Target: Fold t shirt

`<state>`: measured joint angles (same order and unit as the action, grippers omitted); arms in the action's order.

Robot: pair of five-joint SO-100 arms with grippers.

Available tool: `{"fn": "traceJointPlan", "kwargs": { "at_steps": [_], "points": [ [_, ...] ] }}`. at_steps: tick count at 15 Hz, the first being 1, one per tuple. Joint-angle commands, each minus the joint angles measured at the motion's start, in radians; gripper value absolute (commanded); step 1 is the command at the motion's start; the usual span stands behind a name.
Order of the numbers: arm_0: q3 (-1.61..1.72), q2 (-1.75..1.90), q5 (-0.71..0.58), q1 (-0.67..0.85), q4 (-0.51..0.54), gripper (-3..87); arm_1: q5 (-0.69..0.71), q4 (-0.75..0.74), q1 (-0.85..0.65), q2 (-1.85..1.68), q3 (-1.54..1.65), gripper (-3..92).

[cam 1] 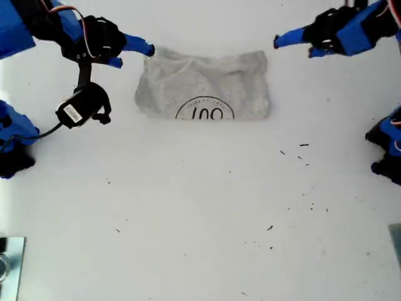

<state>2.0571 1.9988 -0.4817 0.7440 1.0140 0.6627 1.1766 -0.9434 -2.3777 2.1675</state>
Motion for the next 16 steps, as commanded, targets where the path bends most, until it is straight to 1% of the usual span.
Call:
{"fn": "traceJointPlan", "kwargs": {
  "at_steps": [1, 3, 4, 5, 6, 7, 8, 9, 10, 11, 12, 13, 14, 15, 16],
  "points": [
    [0.158, 0.291, 0.014, -0.028, -0.049, 20.7, -0.003, 0.074, -0.014, -0.245, 0.132, 38.1],
    [0.385, 0.565, 0.081, -0.121, -0.054, 17.9, -0.054, 0.156, 0.092, -0.465, 0.273, 37.8],
    [0.506, 0.698, 0.132, -0.201, -0.060, 13.3, -0.107, 0.176, 0.183, -0.597, 0.370, 37.6],
    [0.627, 0.850, 0.215, -0.299, -0.064, 8.2, -0.176, 0.195, 0.288, -0.739, 0.469, 35.2],
    [0.762, 1.028, 0.308, -0.407, -0.075, 0.9, -0.262, 0.222, 0.399, -0.888, 0.574, 30.9],
    [0.905, 1.229, 0.410, -0.520, -0.075, -0.2, -0.304, 0.215, 0.502, -1.023, 0.675, 27.8],
    [1.048, 1.428, 0.534, -0.629, -0.054, -0.2, -0.376, 0.207, 0.580, -1.069, 0.747, 22.9],
    [1.193, 1.611, 0.657, -0.719, -0.017, -0.3, -0.426, 0.196, 0.635, -1.101, 0.839, 21.8],
    [1.190, 1.548, 0.681, -0.759, -0.037, 1.5, -0.476, 0.193, 0.678, -1.121, 0.925, 21.5],
    [1.192, 1.601, 0.663, -0.747, 0.002, 2.8, -0.499, 0.179, 0.690, -1.062, 0.930, 19.4],
    [1.189, 1.601, 0.626, -0.732, 0.014, 3.3, -0.500, 0.172, 0.686, -1.072, 0.934, 17.5],
    [1.189, 1.600, 0.618, -0.747, 0.014, 10.6, -0.448, 0.161, 0.689, -1.121, 0.939, 17.5],
    [1.189, 1.600, 0.617, -0.767, 0.014, 13.3, -0.296, 0.163, 0.686, -1.120, 0.939, 17.5],
    [1.189, 1.600, 0.617, -0.779, 0.014, 13.4, 0.005, 0.163, 0.683, -1.120, 0.939, 17.5],
    [1.189, 1.600, 0.617, -0.787, 0.014, 13.4, 0.149, 0.172, 0.683, -1.121, 0.934, 16.5]
  ]
}}
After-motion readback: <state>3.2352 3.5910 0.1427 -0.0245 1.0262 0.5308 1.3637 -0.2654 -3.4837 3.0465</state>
